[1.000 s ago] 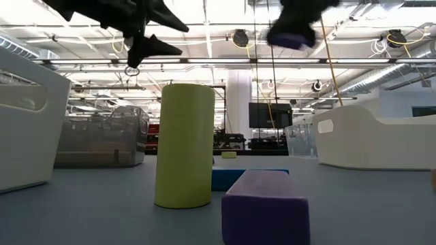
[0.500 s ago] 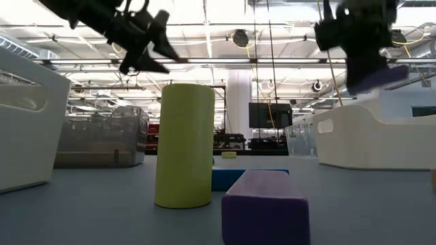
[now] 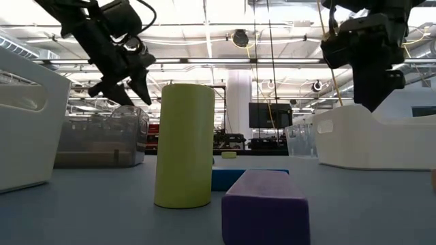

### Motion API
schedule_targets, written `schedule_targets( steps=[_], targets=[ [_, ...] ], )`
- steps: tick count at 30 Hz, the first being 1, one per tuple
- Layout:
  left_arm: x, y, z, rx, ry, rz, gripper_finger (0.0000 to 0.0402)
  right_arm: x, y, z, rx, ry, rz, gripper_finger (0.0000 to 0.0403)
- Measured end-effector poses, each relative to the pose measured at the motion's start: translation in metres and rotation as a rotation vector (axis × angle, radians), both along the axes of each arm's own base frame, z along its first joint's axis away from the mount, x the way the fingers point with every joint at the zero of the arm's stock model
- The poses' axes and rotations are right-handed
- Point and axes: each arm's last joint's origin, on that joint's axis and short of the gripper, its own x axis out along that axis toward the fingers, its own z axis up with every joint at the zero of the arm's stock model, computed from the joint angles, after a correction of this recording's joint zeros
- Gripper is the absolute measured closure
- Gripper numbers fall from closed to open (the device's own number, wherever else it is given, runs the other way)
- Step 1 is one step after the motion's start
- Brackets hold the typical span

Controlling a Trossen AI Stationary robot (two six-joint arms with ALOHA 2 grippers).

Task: Sort & place blocks by color
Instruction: Put the top blue block in the transparent bin

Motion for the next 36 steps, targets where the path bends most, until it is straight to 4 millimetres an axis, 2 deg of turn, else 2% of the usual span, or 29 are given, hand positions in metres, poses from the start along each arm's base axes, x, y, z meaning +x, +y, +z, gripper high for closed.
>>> schedule_targets(
  steps=[6, 13, 16, 19, 24, 27, 36],
  targets=[
    [0.006, -0.009, 0.001, -0.033, -0.009, -0.276, 0.0160, 0.005, 0.000, 0.002, -0.006, -0.055, 0.027, 0.0158],
    [0.016, -0.021, 0.007, 0.039, -0.071, -0.407, 0.0160, 0.013, 0.000, 0.008, -0.054, -0.177, 0.101, 0.0168],
    [0.018, -0.025, 0.008, 0.038, -0.087, -0.421, 0.0160, 0.020, -0.001, 0.013, -0.167, -0.272, 0.113, 0.0176],
    [0.018, -0.030, 0.007, 0.014, -0.083, -0.426, 0.0160, 0.028, -0.005, 0.020, -0.355, -0.362, 0.156, 0.0179],
    [0.019, -0.040, 0.005, -0.040, -0.076, -0.424, 0.0160, 0.051, -0.010, 0.025, -0.589, -0.490, 0.222, 0.0174],
    [0.019, -0.046, 0.004, -0.063, -0.076, -0.429, 0.0160, 0.068, -0.014, 0.018, -0.636, -0.526, 0.238, 0.0165],
    [0.021, -0.065, 0.003, -0.209, -0.099, -0.475, 0.0160, 0.102, -0.025, -0.034, -0.619, -0.418, 0.295, 0.0133]
  ],
)
